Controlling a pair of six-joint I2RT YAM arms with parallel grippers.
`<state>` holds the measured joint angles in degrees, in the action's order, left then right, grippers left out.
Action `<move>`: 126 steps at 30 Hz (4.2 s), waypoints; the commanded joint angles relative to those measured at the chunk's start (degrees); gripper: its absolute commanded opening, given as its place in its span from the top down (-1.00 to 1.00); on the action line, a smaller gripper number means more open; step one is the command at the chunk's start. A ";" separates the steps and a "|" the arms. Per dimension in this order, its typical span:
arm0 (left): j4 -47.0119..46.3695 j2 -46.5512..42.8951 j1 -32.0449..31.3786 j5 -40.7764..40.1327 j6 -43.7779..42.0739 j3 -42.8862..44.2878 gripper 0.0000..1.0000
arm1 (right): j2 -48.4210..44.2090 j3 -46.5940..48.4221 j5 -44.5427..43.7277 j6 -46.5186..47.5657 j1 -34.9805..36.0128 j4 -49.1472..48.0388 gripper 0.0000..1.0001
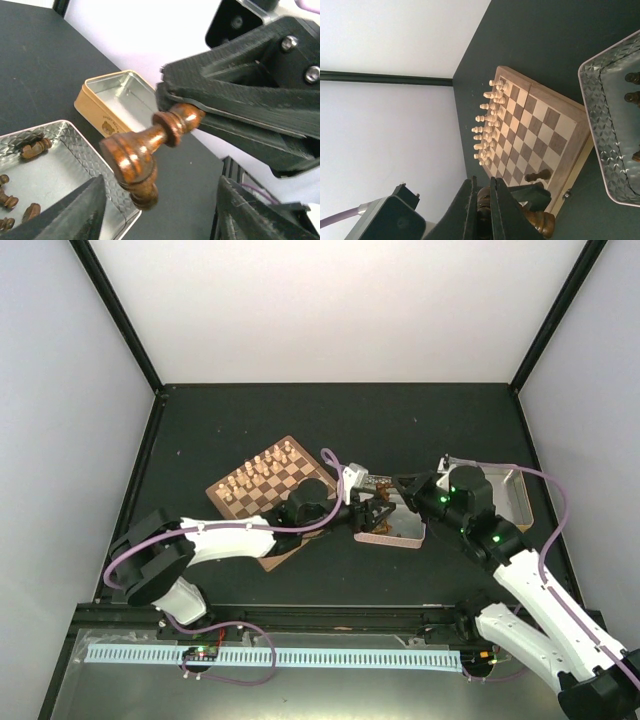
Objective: Set up the chess pieces on the board
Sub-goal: Pick up the chess piece from the storage box, then place the chess piece on the chessboard.
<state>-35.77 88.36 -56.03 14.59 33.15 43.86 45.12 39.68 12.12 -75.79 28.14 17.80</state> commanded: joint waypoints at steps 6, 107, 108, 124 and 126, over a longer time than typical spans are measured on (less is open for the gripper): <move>-8.35 3.25 -2.70 -8.48 -0.71 2.78 0.01 | -2.21 0.21 0.82 -2.51 -0.53 -1.69 0.92; 36.18 -47.14 13.42 -10.05 -15.09 -11.45 0.88 | 32.08 30.75 6.55 48.19 16.41 10.84 -0.22; 35.27 -45.51 13.46 -7.16 -16.27 -10.66 0.88 | 30.96 30.94 8.02 49.80 16.34 12.22 -0.24; 30.88 -28.34 13.40 14.20 -30.35 -0.50 0.92 | 23.13 28.70 10.43 52.31 16.31 19.84 -0.03; 31.93 -27.63 13.40 15.08 -32.00 0.13 0.92 | 23.60 28.97 10.57 51.71 16.33 19.37 0.03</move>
<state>-3.49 59.46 -42.83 24.67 6.68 40.36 68.31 69.01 22.63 -23.92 44.38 36.16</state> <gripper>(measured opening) 0.127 0.522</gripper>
